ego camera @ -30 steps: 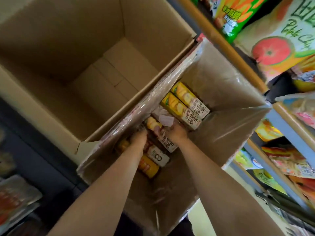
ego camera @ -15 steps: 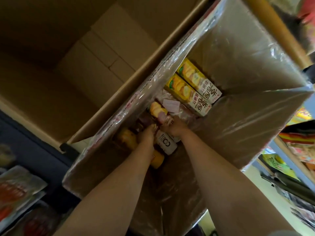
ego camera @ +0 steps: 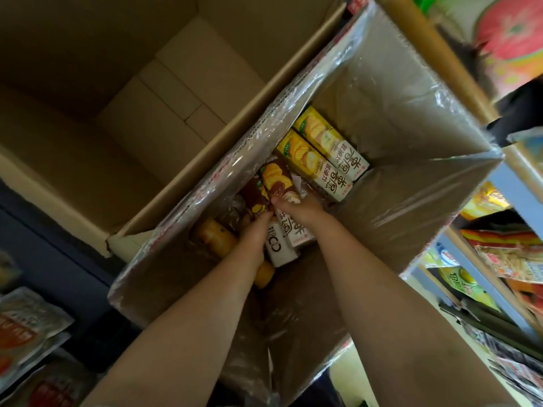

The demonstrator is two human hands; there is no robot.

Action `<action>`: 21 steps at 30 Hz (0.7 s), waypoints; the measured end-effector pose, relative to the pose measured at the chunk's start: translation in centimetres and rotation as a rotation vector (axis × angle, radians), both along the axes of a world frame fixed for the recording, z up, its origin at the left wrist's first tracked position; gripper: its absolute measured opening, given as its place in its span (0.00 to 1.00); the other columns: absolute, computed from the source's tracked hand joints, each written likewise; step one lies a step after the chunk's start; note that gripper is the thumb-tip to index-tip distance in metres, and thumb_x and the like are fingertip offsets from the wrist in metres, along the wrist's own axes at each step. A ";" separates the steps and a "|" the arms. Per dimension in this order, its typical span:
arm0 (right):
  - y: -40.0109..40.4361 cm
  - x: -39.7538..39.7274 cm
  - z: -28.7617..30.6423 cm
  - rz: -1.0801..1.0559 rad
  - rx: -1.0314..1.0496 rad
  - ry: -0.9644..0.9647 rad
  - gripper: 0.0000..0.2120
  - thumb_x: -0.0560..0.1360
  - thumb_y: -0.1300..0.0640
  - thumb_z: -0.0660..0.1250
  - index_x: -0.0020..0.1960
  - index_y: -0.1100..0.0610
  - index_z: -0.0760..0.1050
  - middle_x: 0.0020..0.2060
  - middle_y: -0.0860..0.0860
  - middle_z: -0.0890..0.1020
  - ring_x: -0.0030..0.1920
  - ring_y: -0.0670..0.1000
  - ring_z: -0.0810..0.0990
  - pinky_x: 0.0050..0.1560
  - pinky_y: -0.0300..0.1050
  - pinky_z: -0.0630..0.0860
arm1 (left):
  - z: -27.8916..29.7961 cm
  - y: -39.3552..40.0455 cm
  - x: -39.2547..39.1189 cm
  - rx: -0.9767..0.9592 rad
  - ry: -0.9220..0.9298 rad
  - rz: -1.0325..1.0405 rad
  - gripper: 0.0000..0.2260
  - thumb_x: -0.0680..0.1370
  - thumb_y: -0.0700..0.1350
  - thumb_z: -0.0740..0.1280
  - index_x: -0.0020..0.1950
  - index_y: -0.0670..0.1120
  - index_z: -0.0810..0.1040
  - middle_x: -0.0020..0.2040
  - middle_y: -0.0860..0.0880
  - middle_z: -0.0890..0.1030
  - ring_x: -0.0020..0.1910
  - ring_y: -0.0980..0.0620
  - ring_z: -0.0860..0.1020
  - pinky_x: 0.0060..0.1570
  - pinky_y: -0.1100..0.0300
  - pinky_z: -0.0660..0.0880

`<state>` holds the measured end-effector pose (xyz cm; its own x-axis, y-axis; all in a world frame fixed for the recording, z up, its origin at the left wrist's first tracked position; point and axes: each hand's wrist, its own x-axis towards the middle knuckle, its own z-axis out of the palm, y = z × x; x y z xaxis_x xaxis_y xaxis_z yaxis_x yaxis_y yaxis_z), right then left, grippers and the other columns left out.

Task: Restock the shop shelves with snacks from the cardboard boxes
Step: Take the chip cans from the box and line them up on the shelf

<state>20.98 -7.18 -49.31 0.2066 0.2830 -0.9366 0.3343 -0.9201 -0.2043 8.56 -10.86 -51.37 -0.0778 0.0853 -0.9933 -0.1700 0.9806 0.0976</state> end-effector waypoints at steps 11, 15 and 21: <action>-1.3 4.9 16.4 -0.338 0.299 0.074 0.49 0.51 0.27 0.76 0.62 0.57 0.78 0.46 0.54 0.87 0.44 0.55 0.87 0.52 0.55 0.83 | 17.1 1.2 3.2 0.459 -0.070 -0.050 0.21 0.77 0.52 0.71 0.67 0.55 0.68 0.51 0.44 0.83 0.45 0.46 0.83 0.40 0.55 0.78; -5.3 8.6 25.4 -0.488 0.417 0.172 0.40 0.58 0.31 0.77 0.61 0.55 0.78 0.47 0.54 0.87 0.46 0.57 0.87 0.53 0.60 0.82 | 24.9 -0.1 6.3 0.651 -0.152 -0.110 0.24 0.74 0.48 0.76 0.64 0.52 0.68 0.51 0.45 0.83 0.42 0.48 0.84 0.39 0.54 0.80; -16.3 17.0 37.5 -0.700 0.604 0.403 0.20 0.73 0.41 0.69 0.56 0.55 0.81 0.49 0.57 0.86 0.44 0.56 0.87 0.47 0.53 0.84 | 35.8 -4.1 13.1 0.803 -0.312 -0.375 0.18 0.71 0.47 0.77 0.58 0.47 0.78 0.53 0.41 0.85 0.42 0.49 0.86 0.46 0.54 0.82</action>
